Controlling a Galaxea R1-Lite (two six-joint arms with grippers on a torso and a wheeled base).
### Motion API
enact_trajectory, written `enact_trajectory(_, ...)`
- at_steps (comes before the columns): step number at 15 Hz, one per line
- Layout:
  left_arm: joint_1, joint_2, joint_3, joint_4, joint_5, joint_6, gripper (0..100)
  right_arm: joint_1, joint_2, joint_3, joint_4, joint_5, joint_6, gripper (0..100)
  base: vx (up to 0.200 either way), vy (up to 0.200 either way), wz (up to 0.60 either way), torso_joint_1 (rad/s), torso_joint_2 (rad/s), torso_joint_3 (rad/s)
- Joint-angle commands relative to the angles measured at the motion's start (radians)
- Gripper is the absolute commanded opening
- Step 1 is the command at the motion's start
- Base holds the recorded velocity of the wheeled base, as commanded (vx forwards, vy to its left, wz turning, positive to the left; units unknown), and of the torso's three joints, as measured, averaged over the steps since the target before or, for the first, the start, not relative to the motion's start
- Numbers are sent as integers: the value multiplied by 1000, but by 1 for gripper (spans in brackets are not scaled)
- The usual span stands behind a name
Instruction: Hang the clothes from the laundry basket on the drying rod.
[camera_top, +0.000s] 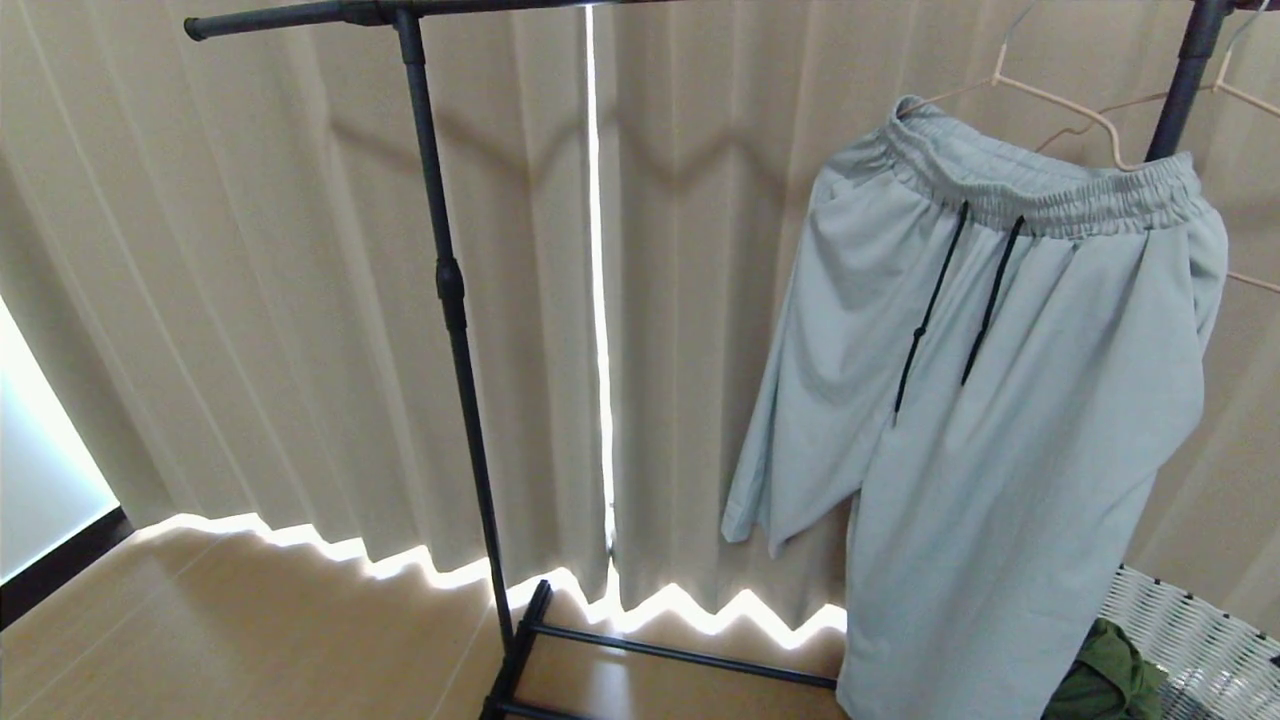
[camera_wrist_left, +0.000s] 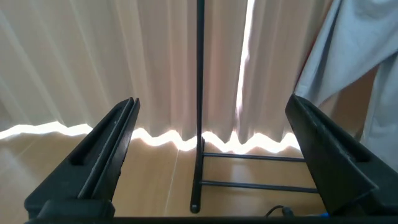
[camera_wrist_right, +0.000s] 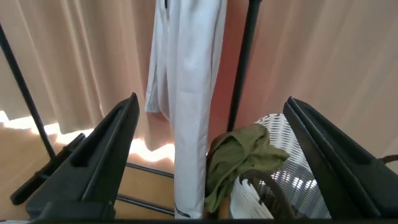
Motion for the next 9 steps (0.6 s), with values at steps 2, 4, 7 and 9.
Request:
enact_trajectory(2,0,3,0,0,0,0,100,0,-1,0,0,0,0,100,0,-200,0,2,5,2)
enact_trajectory(4,0,3,0,0,-2,16,100,0,-1,0,0,2,-3,100,0,-200,0,0,2,2)
enact_trajectory(7,0,3,0,0,-3,22,100,0,-1,0,-2,-9,4,100,0,-200,0,4,-1,-1)
enact_trajectory(9,0,1,0,0,-3,19,100,0,-1,0,-2,-3,-3,100,0,-100,0,1,1,1)
